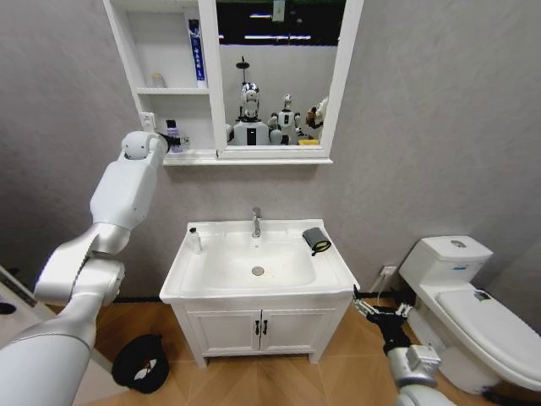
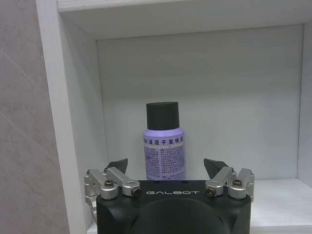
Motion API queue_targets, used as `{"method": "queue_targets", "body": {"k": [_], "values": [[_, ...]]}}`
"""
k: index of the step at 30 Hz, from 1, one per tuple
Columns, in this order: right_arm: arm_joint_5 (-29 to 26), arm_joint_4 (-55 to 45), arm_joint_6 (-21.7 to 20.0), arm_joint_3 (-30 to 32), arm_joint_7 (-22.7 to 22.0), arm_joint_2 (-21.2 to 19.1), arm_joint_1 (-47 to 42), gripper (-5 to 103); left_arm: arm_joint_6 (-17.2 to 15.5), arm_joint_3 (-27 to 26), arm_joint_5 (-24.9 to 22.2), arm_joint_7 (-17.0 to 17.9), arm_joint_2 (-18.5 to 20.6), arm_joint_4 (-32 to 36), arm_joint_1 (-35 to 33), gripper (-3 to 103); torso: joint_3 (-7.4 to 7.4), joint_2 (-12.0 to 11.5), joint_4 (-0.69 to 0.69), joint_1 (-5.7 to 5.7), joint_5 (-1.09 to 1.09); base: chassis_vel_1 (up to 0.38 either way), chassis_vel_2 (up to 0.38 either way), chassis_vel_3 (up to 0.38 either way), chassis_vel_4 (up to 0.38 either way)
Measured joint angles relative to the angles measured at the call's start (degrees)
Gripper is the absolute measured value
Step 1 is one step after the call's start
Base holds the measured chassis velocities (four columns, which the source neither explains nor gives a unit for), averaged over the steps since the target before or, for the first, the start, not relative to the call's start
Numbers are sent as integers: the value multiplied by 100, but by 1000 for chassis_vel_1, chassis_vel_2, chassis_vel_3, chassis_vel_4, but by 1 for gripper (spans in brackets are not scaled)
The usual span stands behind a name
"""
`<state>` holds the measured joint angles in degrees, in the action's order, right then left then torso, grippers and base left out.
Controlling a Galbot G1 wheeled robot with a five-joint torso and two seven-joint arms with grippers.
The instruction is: Move facial cleanser and shampoo from washbasin to cabinet, then wipe washbasin with towel.
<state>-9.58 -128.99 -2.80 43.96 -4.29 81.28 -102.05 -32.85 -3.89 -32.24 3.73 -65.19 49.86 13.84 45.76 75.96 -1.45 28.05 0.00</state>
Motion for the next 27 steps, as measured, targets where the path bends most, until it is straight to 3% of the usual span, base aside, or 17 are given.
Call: {"method": "queue_targets", "body": {"k": [2, 3, 5, 7, 9, 11, 12, 14, 27], "values": [[28, 0, 0, -6, -1, 14, -12, 100, -1, -13, -5, 1, 19, 54, -30, 78, 0, 0, 0, 0, 0, 0, 0, 0, 0], [28, 0, 0, -6, -1, 14, -12, 100, -1, -13, -5, 1, 19, 54, -30, 78, 0, 0, 0, 0, 0, 0, 0, 0, 0], [44, 0, 1, -13, -1, 20, -18, 100, -7, -17, -11, 1, 41, 92, -47, 65, 0, 0, -1, 0, 0, 0, 0, 0, 0], [52, 0, 1, -19, -2, 21, -19, 100, -8, -21, -12, 0, 52, 99, -51, 69, 0, 0, -1, 0, 0, 0, 0, 0, 0], [58, -12, 1, -33, -12, 22, -17, 100, -8, -34, -11, -3, 63, 102, -53, 81, 0, 0, 0, 0, 0, 0, 0, 0, 0], [59, -17, 1, -40, -16, 22, -18, 100, -8, -37, -9, -4, 64, 102, -55, 81, 0, 0, -1, 0, 0, 0, 0, 0, 0], [64, -20, 1, -45, -18, 23, -20, 100, -8, -44, -7, -4, 65, 106, -56, 91, 0, 0, 0, 0, 0, 0, 0, 0, 0], [71, -21, 1, -48, -18, 24, -26, 100, -10, -54, -6, -5, 67, 125, -64, 96, 0, 0, 0, 0, 0, 0, 0, 0, 0], [78, -26, -3, -61, -19, 6, -27, 100, -136, -144, -83, 15, 192, 603, -292, 100, 0, 0, -1, 0, 0, 0, 0, 0, 0]]}}
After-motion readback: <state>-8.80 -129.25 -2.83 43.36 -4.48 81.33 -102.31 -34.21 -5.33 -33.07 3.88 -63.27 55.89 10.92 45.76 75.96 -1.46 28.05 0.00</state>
